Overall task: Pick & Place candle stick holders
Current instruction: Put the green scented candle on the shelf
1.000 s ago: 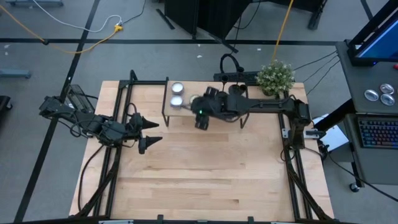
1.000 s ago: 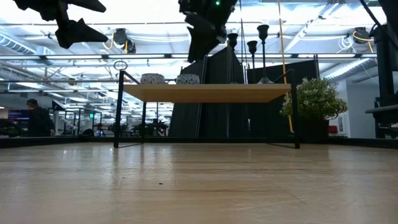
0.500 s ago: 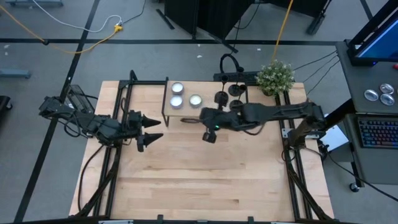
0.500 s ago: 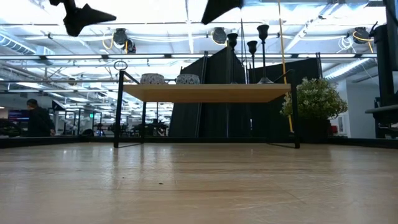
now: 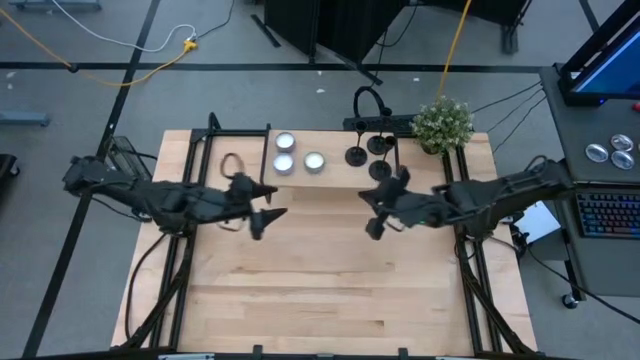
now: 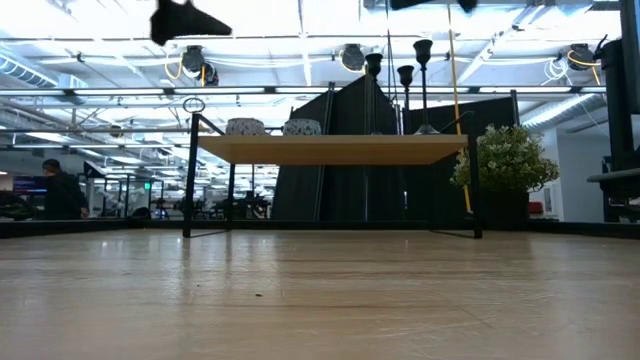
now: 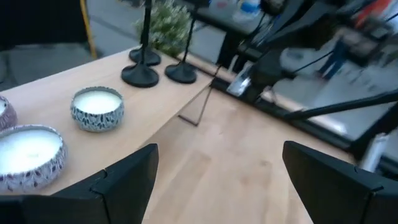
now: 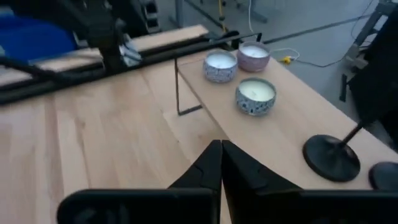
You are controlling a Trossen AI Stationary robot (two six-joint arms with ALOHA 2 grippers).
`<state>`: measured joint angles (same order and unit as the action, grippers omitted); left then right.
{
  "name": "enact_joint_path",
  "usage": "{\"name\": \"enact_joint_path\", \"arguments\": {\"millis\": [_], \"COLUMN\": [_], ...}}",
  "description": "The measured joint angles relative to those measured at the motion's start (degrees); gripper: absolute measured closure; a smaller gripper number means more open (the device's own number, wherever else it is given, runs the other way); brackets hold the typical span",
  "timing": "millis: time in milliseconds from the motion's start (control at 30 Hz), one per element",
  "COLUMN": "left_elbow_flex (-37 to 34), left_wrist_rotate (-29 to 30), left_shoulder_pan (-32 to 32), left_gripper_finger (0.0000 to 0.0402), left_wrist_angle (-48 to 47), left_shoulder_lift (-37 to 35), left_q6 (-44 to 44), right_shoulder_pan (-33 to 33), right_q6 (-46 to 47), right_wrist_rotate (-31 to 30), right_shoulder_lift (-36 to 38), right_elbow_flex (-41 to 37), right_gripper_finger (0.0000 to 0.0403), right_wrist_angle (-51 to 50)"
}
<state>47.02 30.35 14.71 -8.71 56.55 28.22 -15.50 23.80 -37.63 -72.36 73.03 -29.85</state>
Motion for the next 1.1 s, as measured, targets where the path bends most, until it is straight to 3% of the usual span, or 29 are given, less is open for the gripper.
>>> {"name": "enact_joint_path", "arguments": {"millis": [300, 500, 800, 1100], "left_elbow_flex": [24.6, 37.2, 40.5, 40.5], "left_wrist_rotate": [-5.8, -10.9, -12.3, -8.8], "left_shoulder_pan": [-11.4, -18.9, -24.5, -26.4], "left_gripper_finger": [0.0050, 0.0050, 0.0050, 0.0050], "left_wrist_angle": [-19.1, -25.8, -27.5, -28.3], "left_shoulder_lift": [20.6, 32.6, 42.0, 42.6], "left_q6": [-6.3, -9.9, -10.1, -10.2], "right_shoulder_pan": [-2.1, -2.8, -2.8, -2.8], "right_q6": [1.2, 0.8, -2.4, -3.5], "right_wrist_rotate": [-0.1, 0.1, 0.3, 0.4], "right_shoulder_lift": [11.9, 16.3, 17.3, 17.3], "right_elbow_flex": [-15.5, -19.9, -20.2, -20.2], "right_gripper_finger": [0.0402, 0.0402, 0.0402, 0.0402], "right_wrist_angle": [11.6, 12.2, 11.5, 11.3]}}
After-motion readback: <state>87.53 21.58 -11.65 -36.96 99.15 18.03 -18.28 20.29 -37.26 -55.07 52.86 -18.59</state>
